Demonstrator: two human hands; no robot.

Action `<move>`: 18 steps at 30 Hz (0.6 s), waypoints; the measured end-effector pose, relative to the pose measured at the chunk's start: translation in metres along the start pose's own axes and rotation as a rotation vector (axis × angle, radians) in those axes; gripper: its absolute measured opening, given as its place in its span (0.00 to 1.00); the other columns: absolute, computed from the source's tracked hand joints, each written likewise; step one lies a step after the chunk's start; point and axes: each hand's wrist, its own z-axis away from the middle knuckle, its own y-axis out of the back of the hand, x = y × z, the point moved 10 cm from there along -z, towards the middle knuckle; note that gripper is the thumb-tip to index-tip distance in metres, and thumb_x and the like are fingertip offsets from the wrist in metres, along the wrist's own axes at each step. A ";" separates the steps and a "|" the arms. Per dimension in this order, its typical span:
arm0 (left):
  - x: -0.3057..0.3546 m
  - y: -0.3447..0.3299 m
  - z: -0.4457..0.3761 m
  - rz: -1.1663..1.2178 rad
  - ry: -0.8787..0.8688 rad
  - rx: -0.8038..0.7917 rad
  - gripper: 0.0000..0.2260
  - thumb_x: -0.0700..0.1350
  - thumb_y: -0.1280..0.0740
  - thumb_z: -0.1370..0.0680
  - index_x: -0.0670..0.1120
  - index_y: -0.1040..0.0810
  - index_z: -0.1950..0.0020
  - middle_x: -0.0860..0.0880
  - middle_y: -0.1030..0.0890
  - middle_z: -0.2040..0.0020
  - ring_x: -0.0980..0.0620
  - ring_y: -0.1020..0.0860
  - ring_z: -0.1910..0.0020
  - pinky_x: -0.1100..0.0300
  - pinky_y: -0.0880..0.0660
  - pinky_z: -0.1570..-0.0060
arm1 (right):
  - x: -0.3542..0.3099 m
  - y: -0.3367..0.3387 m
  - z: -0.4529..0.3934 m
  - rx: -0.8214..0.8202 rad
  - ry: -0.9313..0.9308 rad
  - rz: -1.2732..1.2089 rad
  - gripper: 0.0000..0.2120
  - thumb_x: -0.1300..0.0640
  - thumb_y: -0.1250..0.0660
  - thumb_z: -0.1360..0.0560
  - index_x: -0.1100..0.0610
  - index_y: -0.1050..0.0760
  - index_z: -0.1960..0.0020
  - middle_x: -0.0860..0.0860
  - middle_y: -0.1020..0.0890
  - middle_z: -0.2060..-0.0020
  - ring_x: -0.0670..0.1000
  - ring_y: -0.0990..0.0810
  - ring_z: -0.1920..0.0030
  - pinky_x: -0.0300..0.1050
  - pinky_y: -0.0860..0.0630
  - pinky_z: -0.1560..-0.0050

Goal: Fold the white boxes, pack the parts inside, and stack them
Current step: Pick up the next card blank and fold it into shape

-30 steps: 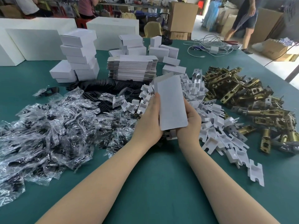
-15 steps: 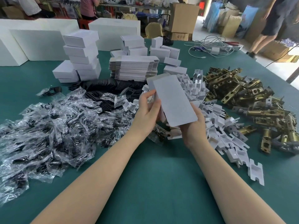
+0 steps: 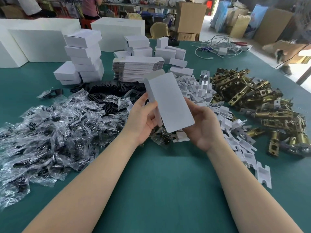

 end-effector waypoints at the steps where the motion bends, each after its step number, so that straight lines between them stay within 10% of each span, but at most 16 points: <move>1: 0.000 0.000 0.001 -0.047 0.004 0.000 0.17 0.36 0.36 0.20 0.49 0.26 0.33 0.47 0.16 0.47 0.49 0.17 0.53 0.55 0.19 0.60 | -0.001 0.009 0.001 0.080 0.012 0.068 0.18 0.52 0.45 0.18 0.56 0.23 0.34 0.53 0.17 0.41 0.54 0.18 0.45 0.50 0.20 0.48; 7: -0.003 -0.004 0.005 -0.212 -0.011 -0.006 0.16 0.33 0.33 0.23 0.47 0.22 0.38 0.49 0.14 0.50 0.52 0.16 0.54 0.58 0.19 0.60 | -0.011 0.019 0.009 0.292 0.168 0.498 0.11 0.47 0.34 0.21 0.53 0.18 0.54 0.52 0.14 0.55 0.51 0.15 0.57 0.50 0.17 0.58; 18: -0.005 -0.004 0.006 -0.201 -0.011 -0.001 0.15 0.28 0.35 0.24 0.47 0.20 0.46 0.48 0.13 0.57 0.53 0.15 0.59 0.61 0.20 0.63 | -0.014 0.019 0.010 0.302 0.185 0.397 0.09 0.55 0.32 0.21 0.54 0.17 0.58 0.52 0.13 0.59 0.50 0.15 0.59 0.48 0.18 0.61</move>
